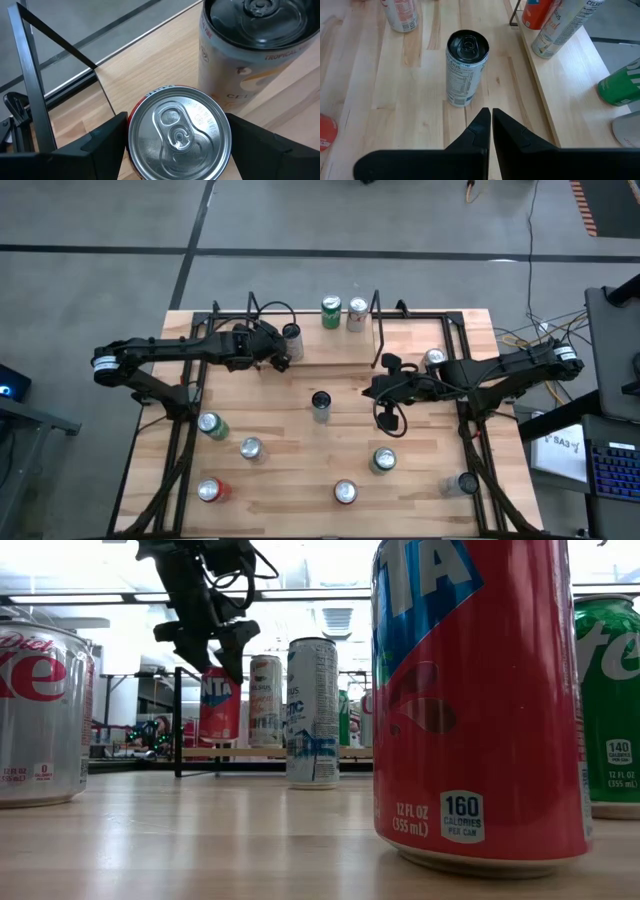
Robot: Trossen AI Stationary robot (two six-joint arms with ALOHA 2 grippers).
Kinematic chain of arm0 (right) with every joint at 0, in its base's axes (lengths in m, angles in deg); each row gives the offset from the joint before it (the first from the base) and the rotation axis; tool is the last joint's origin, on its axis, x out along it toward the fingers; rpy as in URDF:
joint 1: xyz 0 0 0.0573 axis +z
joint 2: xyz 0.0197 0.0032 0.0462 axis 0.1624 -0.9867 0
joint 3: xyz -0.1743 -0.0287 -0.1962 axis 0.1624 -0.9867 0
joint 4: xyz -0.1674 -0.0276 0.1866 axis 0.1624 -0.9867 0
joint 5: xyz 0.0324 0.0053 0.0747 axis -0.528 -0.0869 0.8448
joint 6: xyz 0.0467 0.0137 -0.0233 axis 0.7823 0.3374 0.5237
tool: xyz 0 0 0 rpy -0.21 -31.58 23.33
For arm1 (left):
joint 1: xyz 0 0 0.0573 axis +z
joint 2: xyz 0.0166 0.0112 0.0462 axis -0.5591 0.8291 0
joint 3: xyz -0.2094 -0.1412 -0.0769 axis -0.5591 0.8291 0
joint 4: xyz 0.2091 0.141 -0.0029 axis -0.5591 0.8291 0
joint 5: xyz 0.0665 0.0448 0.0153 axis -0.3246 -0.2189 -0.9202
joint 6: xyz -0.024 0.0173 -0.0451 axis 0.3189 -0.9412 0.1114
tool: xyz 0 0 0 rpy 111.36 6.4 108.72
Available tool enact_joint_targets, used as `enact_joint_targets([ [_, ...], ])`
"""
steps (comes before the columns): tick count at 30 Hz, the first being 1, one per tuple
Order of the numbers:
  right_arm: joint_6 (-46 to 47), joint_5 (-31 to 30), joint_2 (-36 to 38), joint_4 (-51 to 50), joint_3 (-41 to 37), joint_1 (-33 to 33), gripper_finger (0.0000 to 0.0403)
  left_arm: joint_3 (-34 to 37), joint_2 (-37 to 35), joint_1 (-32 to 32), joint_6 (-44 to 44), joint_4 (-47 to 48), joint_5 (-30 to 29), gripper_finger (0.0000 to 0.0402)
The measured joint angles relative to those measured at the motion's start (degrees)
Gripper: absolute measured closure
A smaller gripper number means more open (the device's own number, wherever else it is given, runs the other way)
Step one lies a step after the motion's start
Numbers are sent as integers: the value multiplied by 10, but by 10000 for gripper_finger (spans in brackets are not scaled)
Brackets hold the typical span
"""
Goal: Sort soda cans
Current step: Put the top red soda can on the shelf
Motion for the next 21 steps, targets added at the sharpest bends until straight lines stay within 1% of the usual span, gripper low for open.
enact_joint_targets([
  [5,0,0,0,0,0,0,394,1,0,0,0,0,0,120],
  [11,0,0,0,0,0,0,394,1,0,0,0,-2,0,106],
  [21,4,0,0,0,0,0,394,1,0,0,0,-2,-1,105],
])
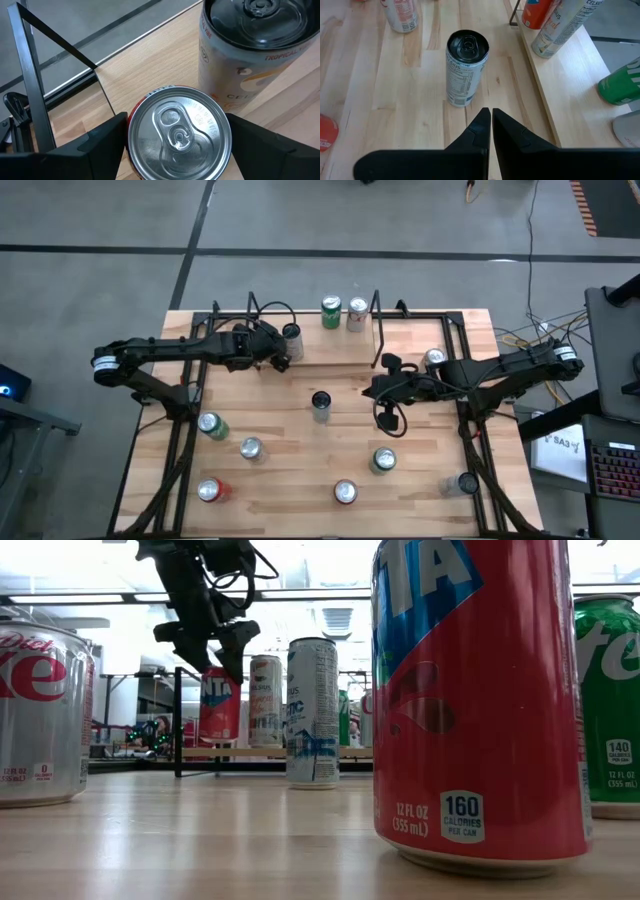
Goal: Sort soda cans
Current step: Put the top red soda can on the shelf
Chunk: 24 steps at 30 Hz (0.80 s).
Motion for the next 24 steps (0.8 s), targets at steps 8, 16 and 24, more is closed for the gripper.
enact_joint_targets([
  [8,0,0,0,-2,0,0,394,0,0,0,5,-4,0,105],
  [16,0,0,0,-2,0,0,394,1,0,0,4,-4,-1,104],
  [24,0,0,0,-2,0,0,394,1,0,0,8,-6,-13,104],
])
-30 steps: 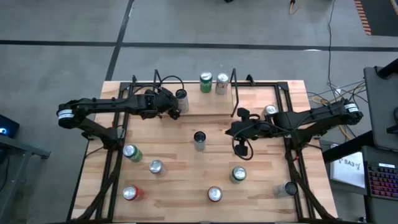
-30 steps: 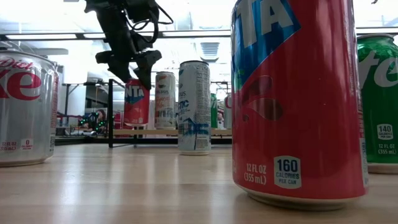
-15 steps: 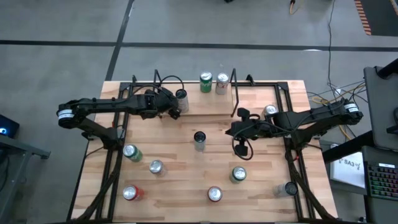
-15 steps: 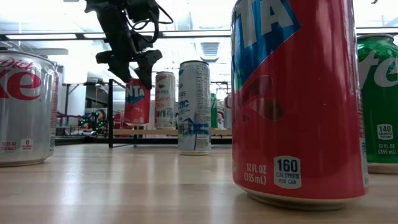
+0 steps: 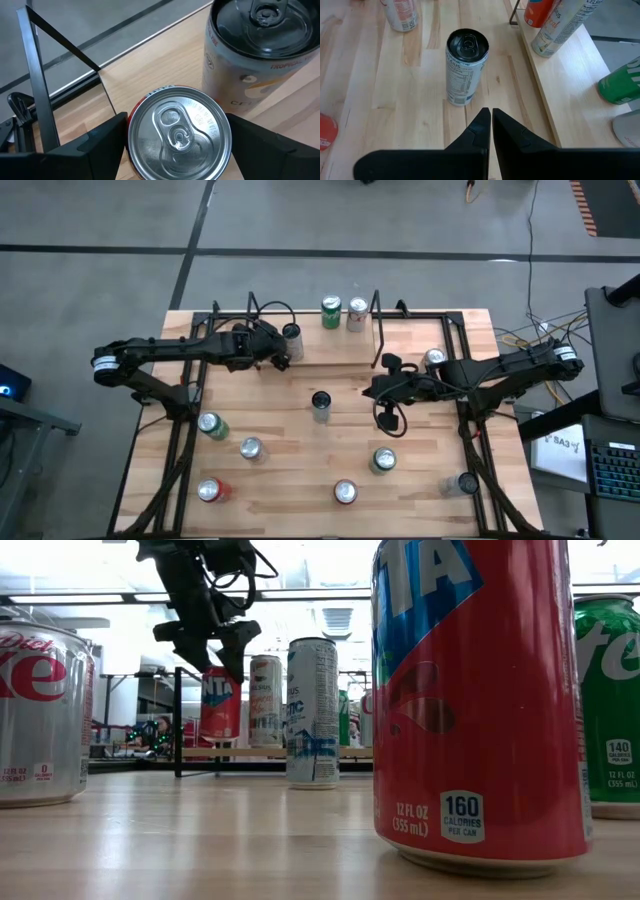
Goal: Sort soda cans
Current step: Put the top red soda can on the shelf
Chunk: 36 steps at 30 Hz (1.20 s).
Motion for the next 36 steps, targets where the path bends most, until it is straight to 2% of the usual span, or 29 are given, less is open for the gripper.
enact_joint_targets([
  [21,0,0,0,0,0,0,394,0,23,1,-4,-1,-2,103],
  [31,0,0,0,0,0,0,394,0,23,1,8,-2,-6,70],
  [36,0,0,0,0,0,0,394,0,23,1,8,-2,-17,66],
])
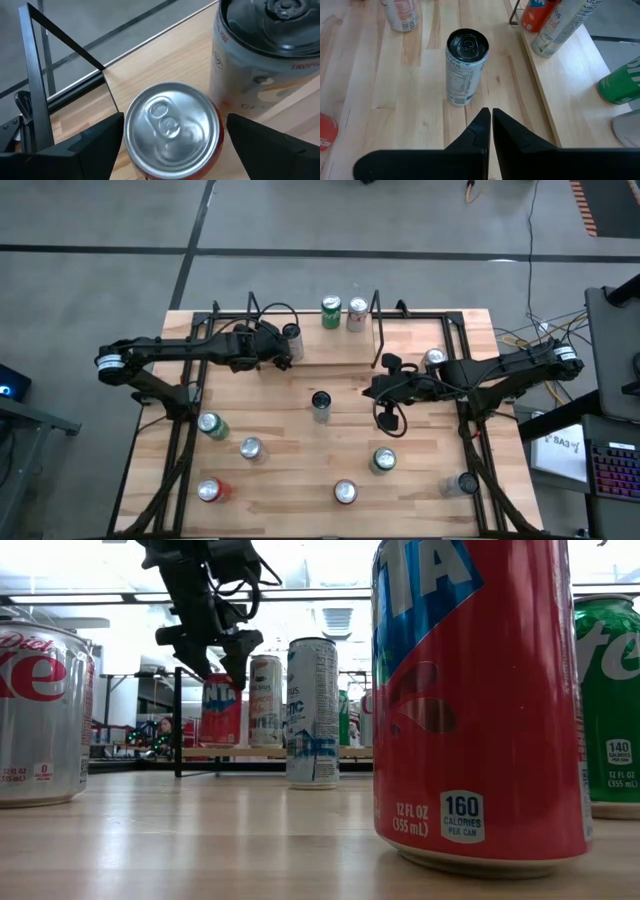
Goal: Sort soda cans
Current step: Put the top red soda can on the shelf
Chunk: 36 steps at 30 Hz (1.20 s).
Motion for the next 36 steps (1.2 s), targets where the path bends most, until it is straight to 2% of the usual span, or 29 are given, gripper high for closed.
enact_joint_targets([
  [14,5,0,0,0,0,0,394,-8,-2,0,-11,0,0,65],
  [19,11,0,0,0,0,0,394,-34,-5,-1,-32,10,-13,65],
  [28,11,0,0,0,0,0,394,-121,-5,-9,-73,95,-36,67],
  [32,11,0,0,1,0,0,394,-154,-7,-45,-128,110,-35,86],
  [36,12,0,0,2,0,0,394,-155,-11,-106,-253,111,-24,120],
])
